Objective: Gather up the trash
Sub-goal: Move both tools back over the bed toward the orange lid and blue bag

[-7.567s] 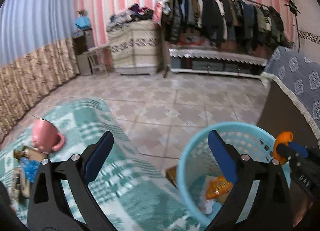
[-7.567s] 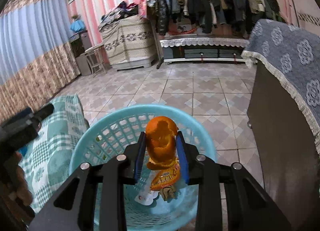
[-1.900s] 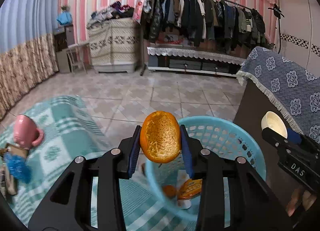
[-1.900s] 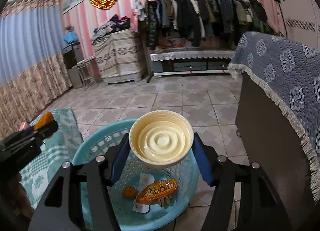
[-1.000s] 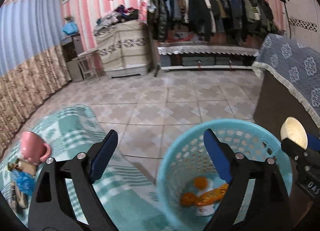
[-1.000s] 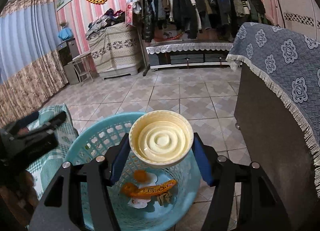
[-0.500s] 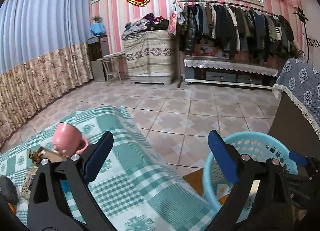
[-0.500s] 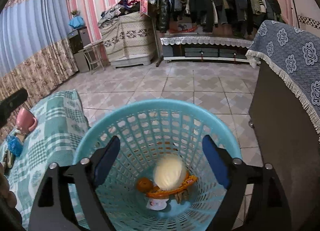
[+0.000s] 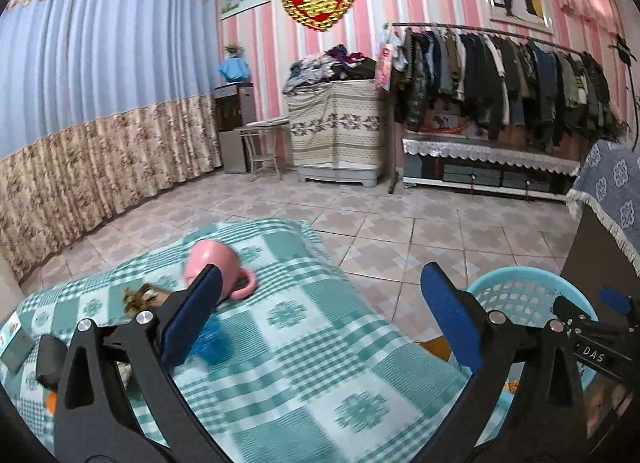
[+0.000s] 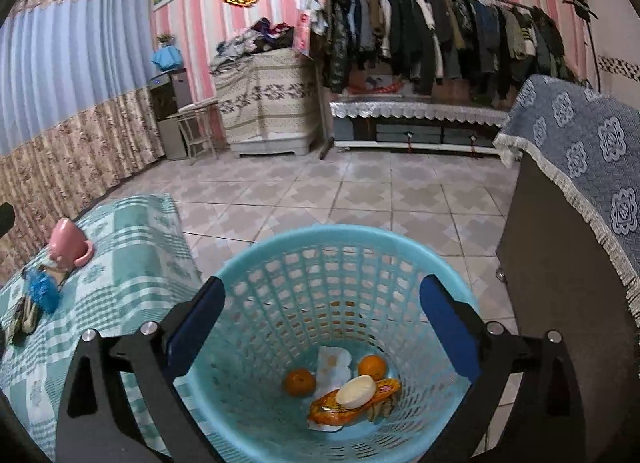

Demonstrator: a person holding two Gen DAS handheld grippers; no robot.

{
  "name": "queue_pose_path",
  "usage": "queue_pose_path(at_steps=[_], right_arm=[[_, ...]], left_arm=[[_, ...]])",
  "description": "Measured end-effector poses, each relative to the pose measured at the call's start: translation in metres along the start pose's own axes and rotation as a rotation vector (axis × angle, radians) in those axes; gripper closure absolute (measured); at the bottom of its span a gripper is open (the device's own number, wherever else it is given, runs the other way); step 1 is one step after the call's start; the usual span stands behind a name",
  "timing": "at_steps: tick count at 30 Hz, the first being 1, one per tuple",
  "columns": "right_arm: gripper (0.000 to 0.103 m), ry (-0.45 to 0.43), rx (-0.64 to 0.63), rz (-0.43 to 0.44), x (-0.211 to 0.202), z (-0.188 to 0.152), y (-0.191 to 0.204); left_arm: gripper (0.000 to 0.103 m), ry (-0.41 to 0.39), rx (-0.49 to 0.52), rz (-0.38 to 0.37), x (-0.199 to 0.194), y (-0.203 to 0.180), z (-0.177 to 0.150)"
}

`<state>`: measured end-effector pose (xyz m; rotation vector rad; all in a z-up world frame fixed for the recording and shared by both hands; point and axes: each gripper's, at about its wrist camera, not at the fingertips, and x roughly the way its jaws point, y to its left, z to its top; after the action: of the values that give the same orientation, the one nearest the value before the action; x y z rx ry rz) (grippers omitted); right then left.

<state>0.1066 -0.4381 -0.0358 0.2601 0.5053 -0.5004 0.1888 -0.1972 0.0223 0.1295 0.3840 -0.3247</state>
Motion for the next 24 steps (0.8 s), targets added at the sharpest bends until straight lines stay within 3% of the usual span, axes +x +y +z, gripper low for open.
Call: queue_pose_path(at_steps=[11, 16, 20, 24], right_arm=[[0.007, -0.06, -0.085, 0.168, -0.037, -0.013, 0.075], [0.007, -0.013, -0.162, 0.262, -0.039, -0.032, 0.118], [0.007, 0.01, -0.257, 0.273, -0.036, -0.044, 0.148], [0.007, 0.045, -0.274, 0.299, -0.032, -0.054, 0.165]], left_arm=[[0.006, 0.006, -0.091, 0.122, -0.063, 0.084, -0.031], [0.006, 0.038, -0.157, 0.218, -0.085, 0.14, -0.063], [0.006, 0.104, -0.205, 0.304, -0.084, 0.198, -0.092], [0.006, 0.173, -0.283, 0.346, -0.076, 0.251, -0.116]])
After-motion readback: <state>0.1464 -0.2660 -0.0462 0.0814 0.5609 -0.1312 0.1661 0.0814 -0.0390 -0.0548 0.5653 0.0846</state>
